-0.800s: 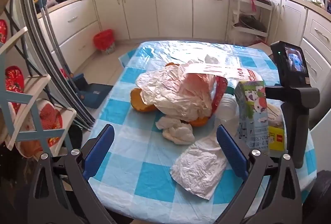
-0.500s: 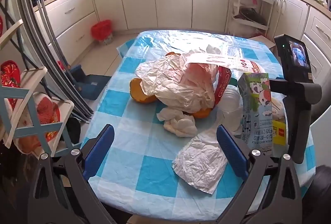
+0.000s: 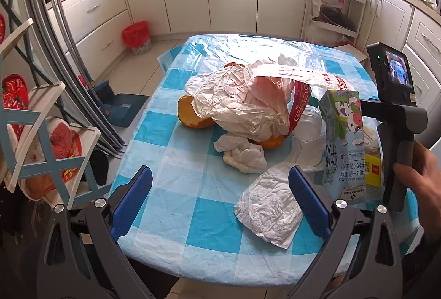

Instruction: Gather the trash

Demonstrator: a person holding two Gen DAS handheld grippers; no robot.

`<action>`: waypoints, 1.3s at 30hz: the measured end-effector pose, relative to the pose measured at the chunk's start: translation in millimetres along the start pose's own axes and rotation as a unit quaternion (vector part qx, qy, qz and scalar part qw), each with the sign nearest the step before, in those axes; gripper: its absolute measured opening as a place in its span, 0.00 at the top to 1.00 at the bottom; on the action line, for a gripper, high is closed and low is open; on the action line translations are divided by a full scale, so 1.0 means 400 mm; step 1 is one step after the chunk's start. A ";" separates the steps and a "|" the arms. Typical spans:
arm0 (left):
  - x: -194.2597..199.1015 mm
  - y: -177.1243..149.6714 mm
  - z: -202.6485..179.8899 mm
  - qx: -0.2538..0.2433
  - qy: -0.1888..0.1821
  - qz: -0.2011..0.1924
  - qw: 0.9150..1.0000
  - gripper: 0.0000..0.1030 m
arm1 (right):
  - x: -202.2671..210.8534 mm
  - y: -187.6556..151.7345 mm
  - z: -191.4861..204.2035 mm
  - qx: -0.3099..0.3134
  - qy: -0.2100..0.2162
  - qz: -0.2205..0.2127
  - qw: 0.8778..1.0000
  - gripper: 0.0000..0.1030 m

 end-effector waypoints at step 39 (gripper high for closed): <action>0.193 -0.081 -0.019 -0.060 0.008 -0.101 0.993 0.08 | 0.557 -0.248 -0.146 -0.054 0.050 -0.228 0.971 0.06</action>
Point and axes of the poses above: each gripper's, at about its wrist camera, not at the fingertips, and x roughly against the way its jaws point, z to its left, y to its top, the point moved 5 cm from there along -x, roughly the way its jaws point, and after that the axes turned 11 degrees about -y, right-handed, at the moved point
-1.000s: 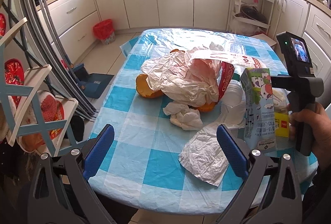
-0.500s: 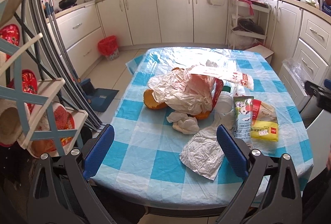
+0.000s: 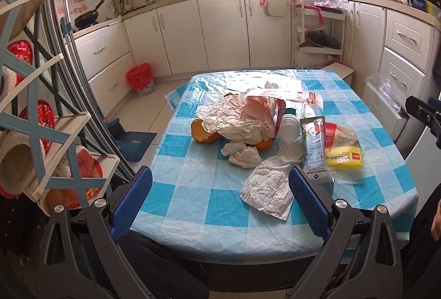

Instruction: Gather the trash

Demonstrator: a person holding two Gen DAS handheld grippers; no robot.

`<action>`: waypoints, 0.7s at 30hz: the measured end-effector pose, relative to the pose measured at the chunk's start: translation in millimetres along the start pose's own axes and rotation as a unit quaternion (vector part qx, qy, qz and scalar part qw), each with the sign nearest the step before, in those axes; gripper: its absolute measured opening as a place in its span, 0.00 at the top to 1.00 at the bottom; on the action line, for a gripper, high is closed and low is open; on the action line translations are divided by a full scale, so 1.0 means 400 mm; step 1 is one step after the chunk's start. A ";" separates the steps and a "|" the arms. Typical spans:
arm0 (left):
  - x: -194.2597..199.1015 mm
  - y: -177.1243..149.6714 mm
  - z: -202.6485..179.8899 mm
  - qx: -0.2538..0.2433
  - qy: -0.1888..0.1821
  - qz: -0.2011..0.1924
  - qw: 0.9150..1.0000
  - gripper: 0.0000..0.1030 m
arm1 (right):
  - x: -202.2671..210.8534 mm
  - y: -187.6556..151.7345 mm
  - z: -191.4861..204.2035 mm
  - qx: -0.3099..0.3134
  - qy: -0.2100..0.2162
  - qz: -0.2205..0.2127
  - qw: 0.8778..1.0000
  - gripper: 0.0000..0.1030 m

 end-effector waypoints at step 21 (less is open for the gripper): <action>-0.025 -0.003 0.036 0.040 0.030 -0.001 0.999 0.08 | 0.019 -0.001 -0.047 -0.001 -0.024 -0.019 1.000 0.06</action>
Point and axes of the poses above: each gripper's, at about its wrist camera, not at the fingertips, and x roughly against the way its jaws point, z to its left, y to its top, the point moved 5 cm from there along -x, roughly the way its jaws point, and after that the axes turned 11 degrees about -y, right-handed, at the moved point
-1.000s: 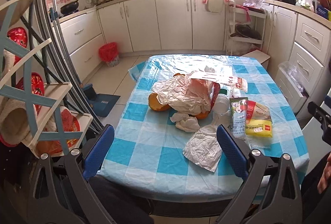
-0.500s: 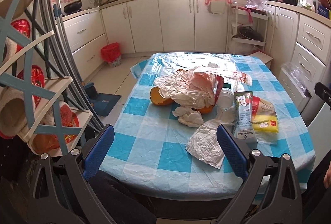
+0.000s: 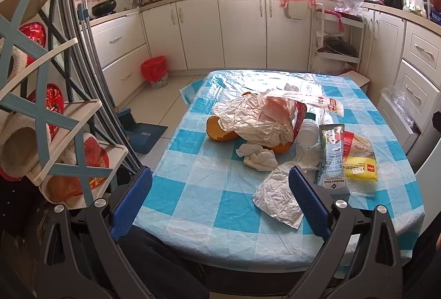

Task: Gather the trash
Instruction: 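Grasp the white tissue with the left tool while the right tool grasps the milk carton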

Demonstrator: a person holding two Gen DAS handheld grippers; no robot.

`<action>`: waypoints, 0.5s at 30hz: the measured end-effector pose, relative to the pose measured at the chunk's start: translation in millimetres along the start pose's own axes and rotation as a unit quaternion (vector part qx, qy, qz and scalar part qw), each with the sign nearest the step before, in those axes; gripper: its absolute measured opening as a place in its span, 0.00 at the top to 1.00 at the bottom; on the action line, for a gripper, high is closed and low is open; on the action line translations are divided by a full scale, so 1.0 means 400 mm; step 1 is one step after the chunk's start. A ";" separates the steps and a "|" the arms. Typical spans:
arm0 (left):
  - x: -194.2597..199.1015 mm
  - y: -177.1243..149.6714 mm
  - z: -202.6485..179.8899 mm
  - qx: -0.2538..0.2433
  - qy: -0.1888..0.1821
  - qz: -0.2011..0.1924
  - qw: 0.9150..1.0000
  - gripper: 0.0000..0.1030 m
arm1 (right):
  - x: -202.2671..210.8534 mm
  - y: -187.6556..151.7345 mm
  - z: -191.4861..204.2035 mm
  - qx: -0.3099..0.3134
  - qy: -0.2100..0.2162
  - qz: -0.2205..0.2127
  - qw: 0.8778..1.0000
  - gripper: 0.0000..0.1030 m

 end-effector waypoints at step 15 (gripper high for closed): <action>0.000 0.001 -0.012 -0.012 0.003 -0.003 1.000 0.08 | 0.000 -0.001 0.002 0.002 0.002 0.001 1.000 0.06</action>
Point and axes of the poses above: each gripper's, at about its wrist camera, not at the fingertips, and x roughly against the way its jaws point, z to its left, y to its top, the point moved 5 cm from there along -x, roughly the way its jaws point, and after that the axes turned 11 degrees about -y, right-handed, at the moved point
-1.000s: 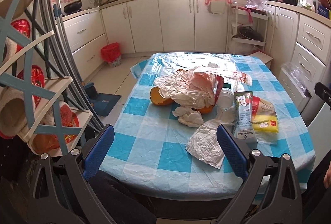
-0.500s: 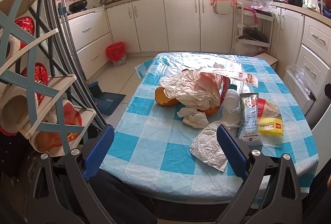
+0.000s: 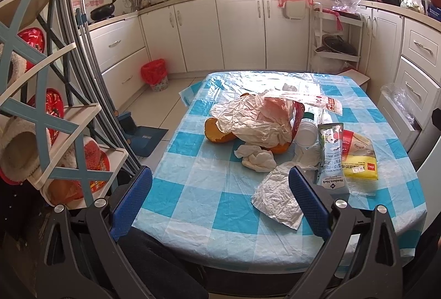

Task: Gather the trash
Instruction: 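Grasp the white tissue with the left tool while the right tool grasps the milk carton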

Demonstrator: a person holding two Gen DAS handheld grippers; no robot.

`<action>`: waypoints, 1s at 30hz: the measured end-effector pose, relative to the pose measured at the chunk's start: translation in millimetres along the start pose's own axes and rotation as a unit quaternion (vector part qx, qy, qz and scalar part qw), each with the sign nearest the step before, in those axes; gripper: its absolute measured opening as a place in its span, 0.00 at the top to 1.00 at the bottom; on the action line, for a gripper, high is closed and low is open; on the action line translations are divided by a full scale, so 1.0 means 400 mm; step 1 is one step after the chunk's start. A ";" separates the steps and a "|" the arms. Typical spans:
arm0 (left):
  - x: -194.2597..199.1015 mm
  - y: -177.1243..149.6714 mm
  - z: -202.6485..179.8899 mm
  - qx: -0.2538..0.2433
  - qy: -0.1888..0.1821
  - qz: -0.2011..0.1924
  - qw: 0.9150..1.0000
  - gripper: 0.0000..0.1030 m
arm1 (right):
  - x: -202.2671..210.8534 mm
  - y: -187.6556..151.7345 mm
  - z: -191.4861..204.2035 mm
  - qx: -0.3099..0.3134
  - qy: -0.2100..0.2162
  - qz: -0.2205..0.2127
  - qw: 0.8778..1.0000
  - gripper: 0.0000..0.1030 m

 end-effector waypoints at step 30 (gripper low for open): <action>-0.013 -0.007 -0.021 -0.017 0.001 0.006 1.000 0.08 | -0.003 -0.005 -0.003 0.004 0.001 0.003 1.000 0.06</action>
Point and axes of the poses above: each gripper's, at about its wrist camera, not at the fingertips, and x roughly against the way its jaws point, z to its left, y to its top, the point moved 5 cm from there along -x, roughly the way its jaws point, and after that the axes turned 11 degrees about -y, right-handed, at the moved point
